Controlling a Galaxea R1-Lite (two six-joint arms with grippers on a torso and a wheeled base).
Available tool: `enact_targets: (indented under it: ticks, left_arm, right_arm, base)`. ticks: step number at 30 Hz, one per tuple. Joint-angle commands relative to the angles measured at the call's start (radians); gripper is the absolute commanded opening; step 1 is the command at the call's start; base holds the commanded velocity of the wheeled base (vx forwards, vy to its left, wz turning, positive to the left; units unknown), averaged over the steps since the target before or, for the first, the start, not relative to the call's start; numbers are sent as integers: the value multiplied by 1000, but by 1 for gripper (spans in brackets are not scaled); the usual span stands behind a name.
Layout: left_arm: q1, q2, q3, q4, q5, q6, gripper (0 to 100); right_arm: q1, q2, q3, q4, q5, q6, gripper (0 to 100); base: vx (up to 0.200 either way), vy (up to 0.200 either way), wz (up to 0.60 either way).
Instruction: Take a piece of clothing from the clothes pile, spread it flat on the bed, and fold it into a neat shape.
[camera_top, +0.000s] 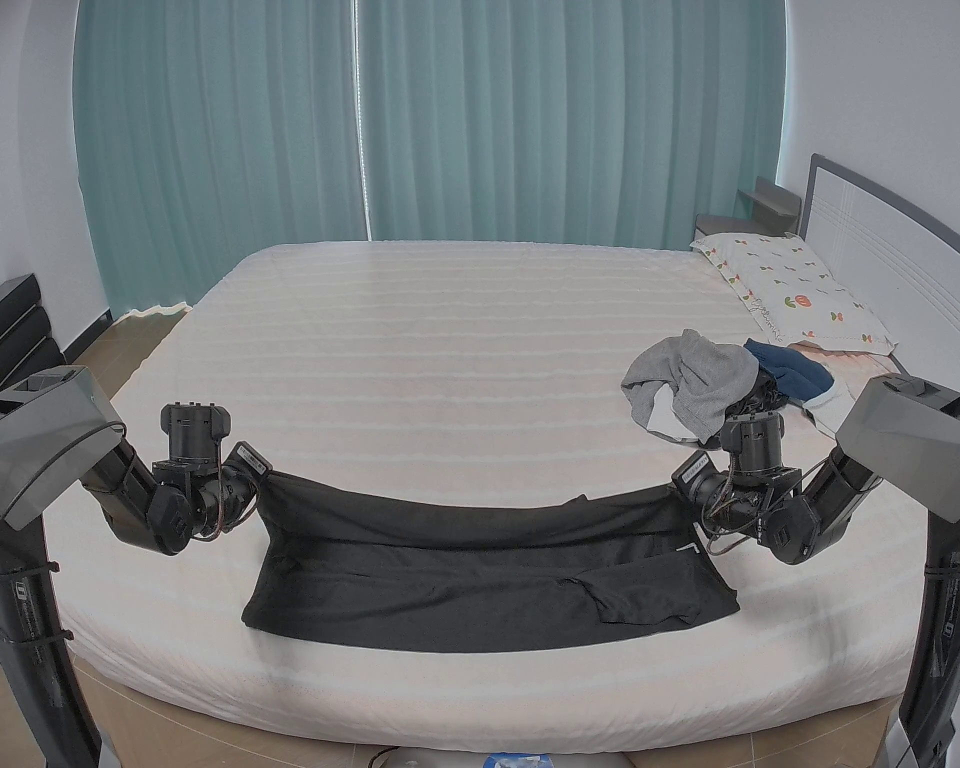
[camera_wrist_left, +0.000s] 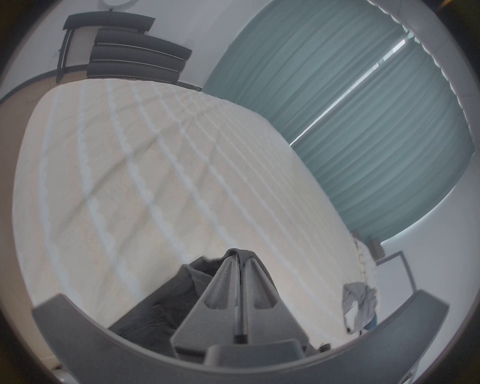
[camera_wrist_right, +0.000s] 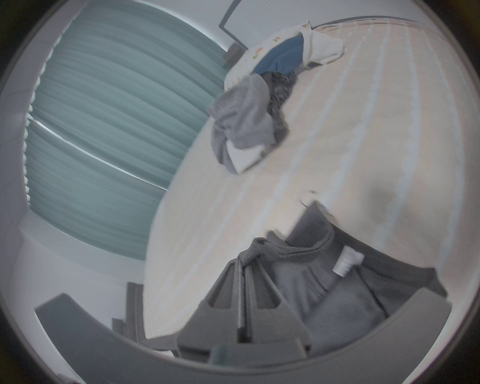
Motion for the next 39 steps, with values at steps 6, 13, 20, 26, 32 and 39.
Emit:
enact_targets:
  ticks: [6, 13, 20, 26, 32, 39]
  left_arm:
    - [1, 69, 30, -314, 0, -117, 0]
    - [-5, 106, 132, -383, -8, 39, 0]
    - [0, 106, 248, -382, -13, 203, 0]
    - [-8, 114, 302, -372, -37, 283, 0]
    - [-17, 149, 330, -371, -39, 354, 0]
    - [-17, 155, 337, -371, -39, 360, 0]
  right_arm:
    - [-6, 69, 41, -443, -53, 45, 0]
    - [6, 115, 133, -462, -52, -114, 0]
    - [14, 115, 253, -466, -42, -217, 0]
    - [23, 123, 296, -456, -6, -262, 0]
    - [28, 160, 305, -462, -6, -314, 0]
    - [28, 161, 307, -456, -6, -318, 0]
  base:
    - [0, 0, 0]
    - [0, 0, 0]
    - [0, 0, 0]
    - [0, 0, 0]
    - [0, 0, 0]
    - [0, 0, 0]
